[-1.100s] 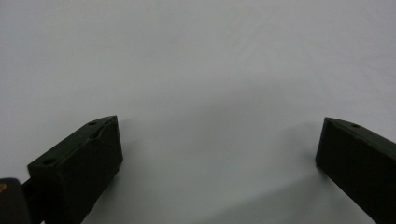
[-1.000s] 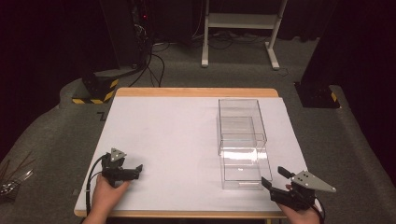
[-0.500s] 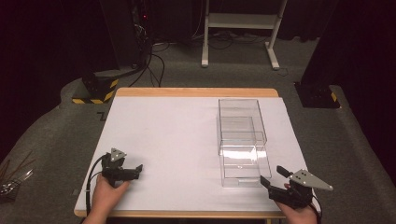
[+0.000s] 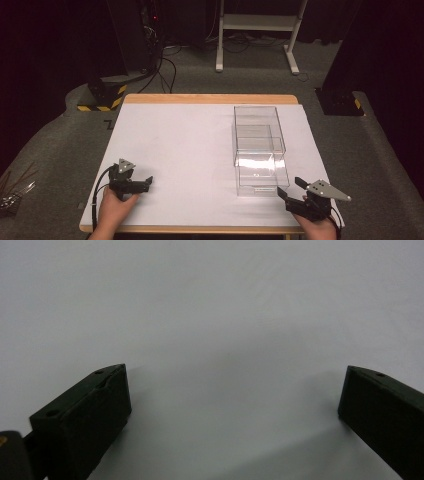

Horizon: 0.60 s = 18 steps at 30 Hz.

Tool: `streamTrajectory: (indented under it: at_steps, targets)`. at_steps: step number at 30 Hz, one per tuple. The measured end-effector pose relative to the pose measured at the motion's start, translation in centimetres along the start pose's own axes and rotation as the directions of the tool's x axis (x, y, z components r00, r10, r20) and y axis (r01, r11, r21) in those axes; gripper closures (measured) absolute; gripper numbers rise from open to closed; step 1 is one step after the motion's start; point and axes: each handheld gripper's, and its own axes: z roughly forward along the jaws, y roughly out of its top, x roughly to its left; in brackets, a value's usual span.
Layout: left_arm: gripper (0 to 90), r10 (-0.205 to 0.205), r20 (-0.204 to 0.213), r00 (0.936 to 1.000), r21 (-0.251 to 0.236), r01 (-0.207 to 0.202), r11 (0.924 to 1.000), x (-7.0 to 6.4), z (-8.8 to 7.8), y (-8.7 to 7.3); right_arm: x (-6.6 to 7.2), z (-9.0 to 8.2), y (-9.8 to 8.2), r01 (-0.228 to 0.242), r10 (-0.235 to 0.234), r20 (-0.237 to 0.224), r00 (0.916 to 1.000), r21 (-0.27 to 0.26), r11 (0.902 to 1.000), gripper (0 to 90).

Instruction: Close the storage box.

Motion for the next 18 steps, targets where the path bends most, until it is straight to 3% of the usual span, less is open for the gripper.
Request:
streamTrajectory:
  at_steps: [18]
  targets:
    - [0.7,0.000,0.000,1.0000,0.000,0.000,1.0000,0.0,0.0,0.0,0.1,1.9,0.1,0.016,-0.016,0.006,0.9999,0.007,0.9999,23.5]
